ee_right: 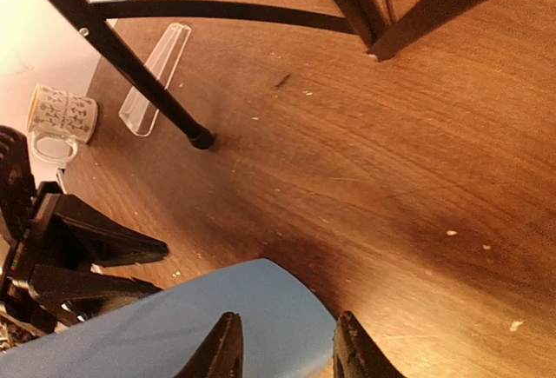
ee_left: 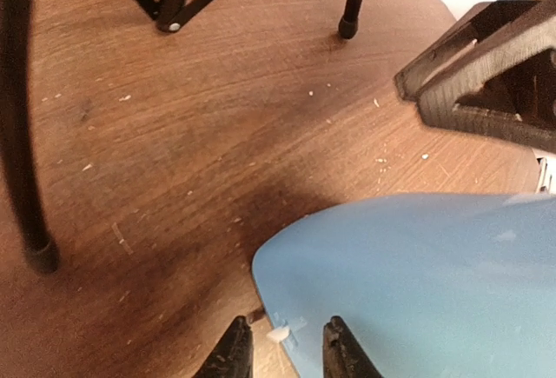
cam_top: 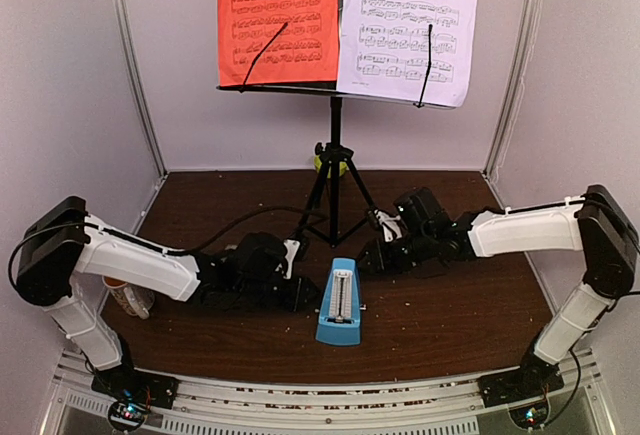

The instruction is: Set up the instrument practice props

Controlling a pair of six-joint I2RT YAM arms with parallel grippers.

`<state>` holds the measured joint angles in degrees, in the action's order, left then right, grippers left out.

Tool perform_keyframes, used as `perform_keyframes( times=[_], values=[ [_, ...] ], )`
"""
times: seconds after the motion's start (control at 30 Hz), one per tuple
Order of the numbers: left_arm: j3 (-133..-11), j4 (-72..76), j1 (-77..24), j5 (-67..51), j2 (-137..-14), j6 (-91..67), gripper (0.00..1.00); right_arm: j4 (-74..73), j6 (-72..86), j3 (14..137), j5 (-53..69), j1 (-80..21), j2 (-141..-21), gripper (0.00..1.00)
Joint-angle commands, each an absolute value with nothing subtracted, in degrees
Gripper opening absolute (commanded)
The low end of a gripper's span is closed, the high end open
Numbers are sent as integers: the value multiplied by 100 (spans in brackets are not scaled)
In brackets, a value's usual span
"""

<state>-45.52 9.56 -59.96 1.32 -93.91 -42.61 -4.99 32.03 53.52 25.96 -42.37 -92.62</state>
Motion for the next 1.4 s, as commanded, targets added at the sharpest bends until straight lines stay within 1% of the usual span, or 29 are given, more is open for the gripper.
perform_keyframes(
  times=[0.0, 0.1, 0.3, 0.47, 0.5, 0.63, 0.83, 1.03, 1.17, 1.37],
  values=[
    [-4285, 1579, -5999, 435, -9010, -4251, 30, -1012, 2713, 5280, 2608, -4007, -8658, 46],
    [-4297, 1604, -5978, 288, -9018, -4179, 30, -1143, 2565, 5038, 2532, -3964, -8124, 60],
    [-4398, 1637, -5955, 19, -9098, -4029, 30, -811, 2647, 4007, 2428, -4013, -6914, 79],
    [-4551, 1577, -5920, -124, -9203, -3944, 30, -451, 2883, 3332, 2111, -4545, -5933, 98],
    [-4579, 1569, -5916, -154, -9229, -3922, 30, -385, 2923, 3240, 1973, -4720, -5809, 100],
    [-4657, 1568, -5915, -258, -9327, -3907, 30, -156, 3015, 3011, 1661, -5155, -5802, 98],
    [-4658, 1579, -5914, -256, -9376, -3937, 30, -412, 2704, 3314, 1344, -5619, -6619, 97],
    [-4628, 1568, -5915, -212, -9353, -3989, 30, -88, 2657, 3085, 1169, -5994, -6994, 94],
    [-4590, 1576, -5915, -216, -9353, -4049, 30, 81, 2636, 3169, 1149, -6198, -7431, 92],
    [-4553, 1600, -5915, -224, -9365, -4120, 30, 144, 3012, 3369, 392, -6313, -8044, 85]
  ],
)
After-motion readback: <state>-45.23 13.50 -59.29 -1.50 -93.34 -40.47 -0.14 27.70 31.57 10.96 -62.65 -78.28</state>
